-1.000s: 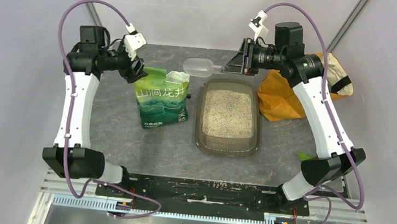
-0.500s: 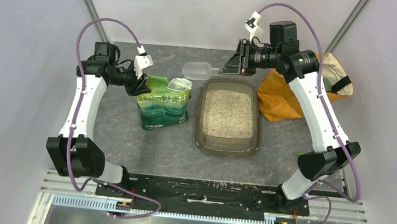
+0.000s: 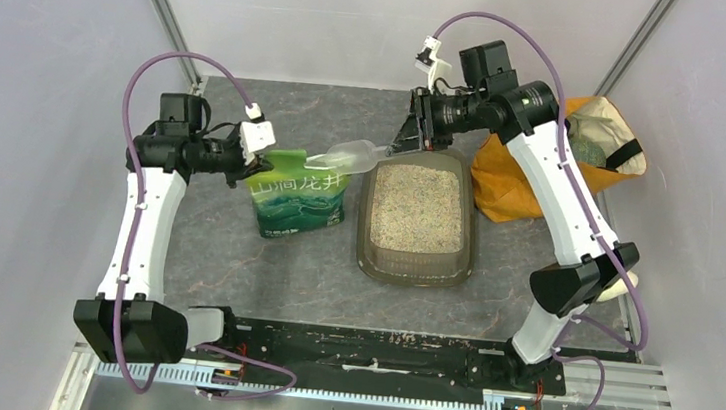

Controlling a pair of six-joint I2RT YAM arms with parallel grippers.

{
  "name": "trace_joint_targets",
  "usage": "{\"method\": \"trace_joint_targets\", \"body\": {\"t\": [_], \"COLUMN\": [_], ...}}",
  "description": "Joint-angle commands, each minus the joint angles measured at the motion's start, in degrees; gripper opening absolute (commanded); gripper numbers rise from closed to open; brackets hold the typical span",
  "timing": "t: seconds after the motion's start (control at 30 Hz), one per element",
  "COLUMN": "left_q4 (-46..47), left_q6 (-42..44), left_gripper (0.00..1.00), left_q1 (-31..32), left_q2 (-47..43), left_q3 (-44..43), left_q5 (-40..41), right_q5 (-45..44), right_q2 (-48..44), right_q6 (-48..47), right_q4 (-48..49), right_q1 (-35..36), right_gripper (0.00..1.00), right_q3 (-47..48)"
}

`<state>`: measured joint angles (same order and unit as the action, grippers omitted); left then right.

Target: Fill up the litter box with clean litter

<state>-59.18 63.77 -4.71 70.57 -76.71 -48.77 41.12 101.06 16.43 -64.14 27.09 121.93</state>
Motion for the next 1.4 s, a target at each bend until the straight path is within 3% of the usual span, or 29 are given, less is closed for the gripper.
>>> {"method": "trace_joint_targets", "body": {"t": [0.0,0.2,0.53,0.63,0.7,0.83,0.87,1.07,1.37], "left_q4": [1.94,1.96,2.02,3.47,9.07,12.28,13.76,27.69,32.81], "left_q6": [4.58,5.66,6.76,3.34,-5.12,-9.22,-9.98,-16.04,-9.99], "left_gripper": [0.05,0.20,0.22,0.34,0.40,0.48,0.56,0.58,0.56], "left_q1": [0.82,2.12,6.23,6.64,6.30,0.08,-0.82,-6.24,-13.53], "left_q2": [-2.29,-3.99,-6.03,-6.55,-7.41,-11.90,-13.61,-23.22,-15.29], "left_q3": [0.60,2.88,5.16,5.95,7.91,14.10,16.15,30.12,34.25], "left_q5": [-3.95,-2.98,-1.13,-0.28,2.62,-0.66,-1.12,-1.26,-12.72], "right_q5": [-3.11,-5.46,-12.02,-14.33,-14.98,-16.13,-16.29,-16.72,-17.00], "right_q2": [1.88,3.16,6.34,8.51,10.10,11.78,11.96,12.88,13.62], "right_q6": [-3.32,-3.55,-7.34,-7.81,-7.89,-8.32,-8.36,-8.41,-8.38], "right_q4": [-3.73,-3.78,-7.46,-8.26,-9.07,-9.65,-9.65,-9.58,-9.54], "right_q1": [0.30,1.17,5.93,7.71,8.54,9.29,9.28,9.33,9.35], "right_gripper": [0.00,0.00,0.00,0.00,0.00,0.00,0.00,0.00,0.00], "right_q3": [4.89,6.51,8.34,9.54,11.30,12.78,12.76,12.41,12.61]}}
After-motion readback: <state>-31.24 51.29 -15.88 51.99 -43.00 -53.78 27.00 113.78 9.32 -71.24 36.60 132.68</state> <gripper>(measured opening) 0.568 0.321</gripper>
